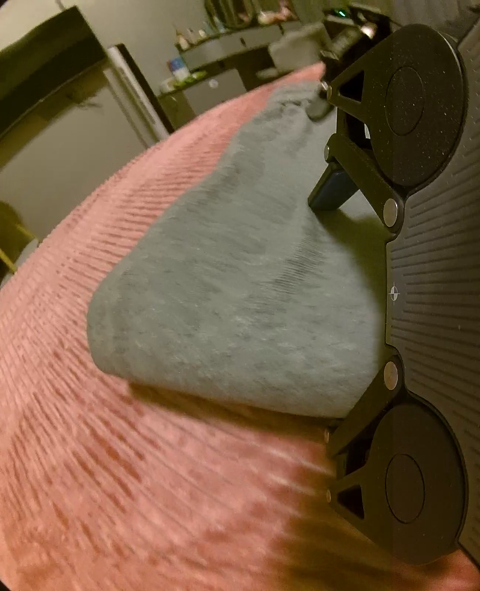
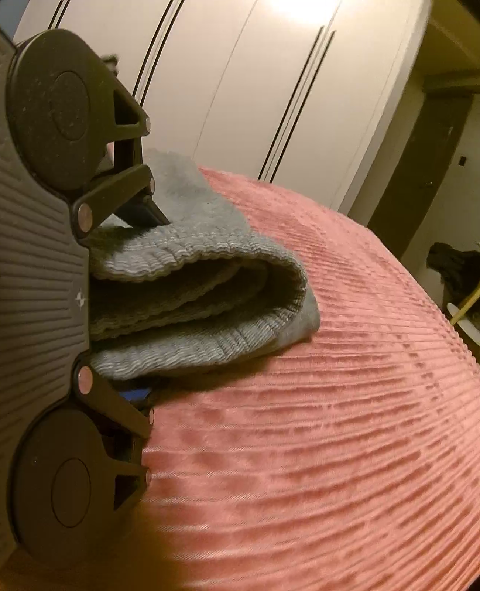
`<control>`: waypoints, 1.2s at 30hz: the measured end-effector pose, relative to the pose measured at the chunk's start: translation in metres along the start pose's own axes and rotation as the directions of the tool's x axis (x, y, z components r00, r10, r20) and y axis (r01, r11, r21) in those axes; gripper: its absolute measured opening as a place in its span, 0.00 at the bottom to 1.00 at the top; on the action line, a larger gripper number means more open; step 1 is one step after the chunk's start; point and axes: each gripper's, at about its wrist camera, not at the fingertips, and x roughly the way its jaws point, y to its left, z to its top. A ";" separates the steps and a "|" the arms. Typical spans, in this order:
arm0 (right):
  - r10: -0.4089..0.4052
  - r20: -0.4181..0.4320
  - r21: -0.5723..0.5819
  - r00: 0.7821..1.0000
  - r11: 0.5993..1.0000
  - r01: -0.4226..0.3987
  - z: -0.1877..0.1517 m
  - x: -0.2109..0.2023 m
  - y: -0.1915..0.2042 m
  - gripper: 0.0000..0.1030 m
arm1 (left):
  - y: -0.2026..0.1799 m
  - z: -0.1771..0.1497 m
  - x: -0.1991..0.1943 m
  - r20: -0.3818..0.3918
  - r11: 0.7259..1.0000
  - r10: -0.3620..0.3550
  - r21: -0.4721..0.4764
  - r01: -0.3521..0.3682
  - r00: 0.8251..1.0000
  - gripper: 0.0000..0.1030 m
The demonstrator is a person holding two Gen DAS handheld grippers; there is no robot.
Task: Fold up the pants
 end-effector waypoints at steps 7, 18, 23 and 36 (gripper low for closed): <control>-0.035 0.018 -0.012 0.999 0.999 0.035 -0.002 0.008 0.005 0.65 | -0.011 -0.006 0.013 0.021 0.995 -0.016 0.096 0.014 1.000 0.92; -0.084 0.049 0.023 0.995 0.996 0.083 -0.002 0.014 0.018 0.64 | -0.011 -0.006 0.004 0.051 0.998 0.034 0.051 -0.037 0.998 0.80; -0.148 0.095 -0.036 0.984 0.988 0.152 -0.013 0.011 0.038 0.55 | -0.009 -0.008 -0.008 0.071 0.999 0.031 0.034 -0.034 0.997 0.58; -0.081 0.207 -0.177 0.975 0.977 0.119 0.017 0.010 0.119 0.66 | -0.042 0.023 -0.060 0.231 1.000 -0.020 0.011 0.018 0.973 0.61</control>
